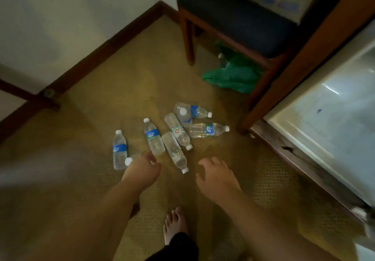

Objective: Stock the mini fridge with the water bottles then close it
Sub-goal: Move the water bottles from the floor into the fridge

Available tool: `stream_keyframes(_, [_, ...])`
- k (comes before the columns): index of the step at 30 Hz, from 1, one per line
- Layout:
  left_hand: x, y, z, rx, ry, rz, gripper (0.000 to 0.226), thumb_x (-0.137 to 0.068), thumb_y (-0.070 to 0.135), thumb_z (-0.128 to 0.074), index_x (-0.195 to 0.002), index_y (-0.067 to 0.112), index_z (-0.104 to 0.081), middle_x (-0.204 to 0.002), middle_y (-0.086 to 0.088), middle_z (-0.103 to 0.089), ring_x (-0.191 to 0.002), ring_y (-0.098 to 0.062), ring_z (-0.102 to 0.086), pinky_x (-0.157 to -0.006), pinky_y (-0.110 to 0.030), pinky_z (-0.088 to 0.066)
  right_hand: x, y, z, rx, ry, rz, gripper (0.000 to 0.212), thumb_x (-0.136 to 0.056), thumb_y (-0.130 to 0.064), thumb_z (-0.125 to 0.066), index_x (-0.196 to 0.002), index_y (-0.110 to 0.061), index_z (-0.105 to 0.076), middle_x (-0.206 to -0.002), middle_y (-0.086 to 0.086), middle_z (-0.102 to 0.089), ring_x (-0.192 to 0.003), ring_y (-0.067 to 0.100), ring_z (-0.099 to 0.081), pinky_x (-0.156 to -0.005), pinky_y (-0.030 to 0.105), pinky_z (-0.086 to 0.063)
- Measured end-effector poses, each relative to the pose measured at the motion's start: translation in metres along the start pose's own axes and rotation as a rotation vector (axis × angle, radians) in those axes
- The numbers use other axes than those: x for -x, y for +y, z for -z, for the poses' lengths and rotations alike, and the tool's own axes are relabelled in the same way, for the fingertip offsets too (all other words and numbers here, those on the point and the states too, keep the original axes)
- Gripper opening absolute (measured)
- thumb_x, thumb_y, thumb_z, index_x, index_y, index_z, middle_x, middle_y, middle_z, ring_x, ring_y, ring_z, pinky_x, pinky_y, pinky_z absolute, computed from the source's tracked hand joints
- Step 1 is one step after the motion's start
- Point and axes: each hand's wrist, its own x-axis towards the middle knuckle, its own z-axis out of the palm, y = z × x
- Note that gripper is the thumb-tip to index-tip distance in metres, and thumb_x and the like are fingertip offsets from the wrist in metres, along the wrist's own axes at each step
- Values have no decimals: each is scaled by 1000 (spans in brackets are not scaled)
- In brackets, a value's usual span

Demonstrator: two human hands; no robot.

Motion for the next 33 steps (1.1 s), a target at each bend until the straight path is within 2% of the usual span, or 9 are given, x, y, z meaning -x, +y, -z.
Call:
stream_keyframes(5, [-79,-46,10,-92,-34,96,32,-100,43,-55,-120,20,-64,-113,5,-69,-111,-21,-66,-100,-34,-47,-64,-14,-57,-34,-143,-55,49,-93,-47,-63,-137,-37,-46,-132,-6,-57,-115,16,-59,-83,35,-53])
stream_keyframes(9, [-137,-75,22,-71,159,228,50,-96,39,-58,-137,9,-57,-127,-14,-68,-111,-32,-66,-77,-32,-47,-107,-17,-94,-35,-180,-131,44,-91,-54,-66,-128,-35,-55,-106,-9,-63,-90,7,-62,-69,28,-51])
stream_keyframes(12, [-169,-91,24,-108,250,292,85,-83,71,-64,-147,17,-50,-136,-15,-64,-123,-35,-60,-94,-44,-53,-139,-15,-119,-3,-194,-186,40,-87,-57,-69,-117,-31,-60,-91,-8,-59,-78,7,-59,-69,29,-54])
stream_keyframes(14, [-185,-92,22,-48,109,297,111,-67,86,-69,-149,15,-46,-137,-16,-63,-122,-35,-62,-95,-48,-56,-157,-9,-137,-29,-196,-209,41,-86,-56,-71,-117,-32,-60,-95,-7,-62,-84,10,-63,-75,33,-58])
stream_keyframes(16, [-189,-89,21,31,-82,351,119,-46,85,-79,-137,12,-51,-122,-17,-67,-99,-35,-71,-65,-45,-63,-170,1,-155,-76,-183,-206,44,-85,-52,-74,-121,-33,-58,-98,-7,-63,-86,10,-64,-72,32,-57])
stream_keyframes(19, [-189,-87,17,-109,-371,426,104,-37,75,-95,-116,16,-62,-116,-17,-64,-93,-35,-74,-63,-43,-65,-181,15,-171,-129,-149,-213,48,-87,-49,-75,-127,-30,-57,-99,-8,-63,-82,8,-62,-57,26,-46])
stream_keyframes(22, [-187,-82,13,-256,-458,395,91,-52,54,-102,-124,12,-66,-119,-15,-63,-87,-28,-80,-75,-39,-66,-187,25,-179,-129,-147,-162,46,-88,-51,-74,-126,-28,-61,-103,-9,-58,-83,6,-58,-56,24,-40])
stream_keyframes(28, [-162,-61,11,-542,-239,153,41,-80,46,-88,-85,17,-61,-74,1,-72,-59,-6,-76,-68,-27,-61,-191,26,-177,-127,-131,-186,39,-99,-35,-62,-134,-18,-56,-108,2,-65,-87,19,-62,-68,32,-49])
stream_keyframes(33, [-139,-38,23,-715,-33,-70,34,-83,46,-84,-94,16,-72,-76,6,-78,-70,-7,-73,-71,-28,-58,-189,16,-174,-71,-118,-300,66,-103,-24,-55,-161,-24,-23,-136,15,-60,-116,30,-62,-94,42,-54])
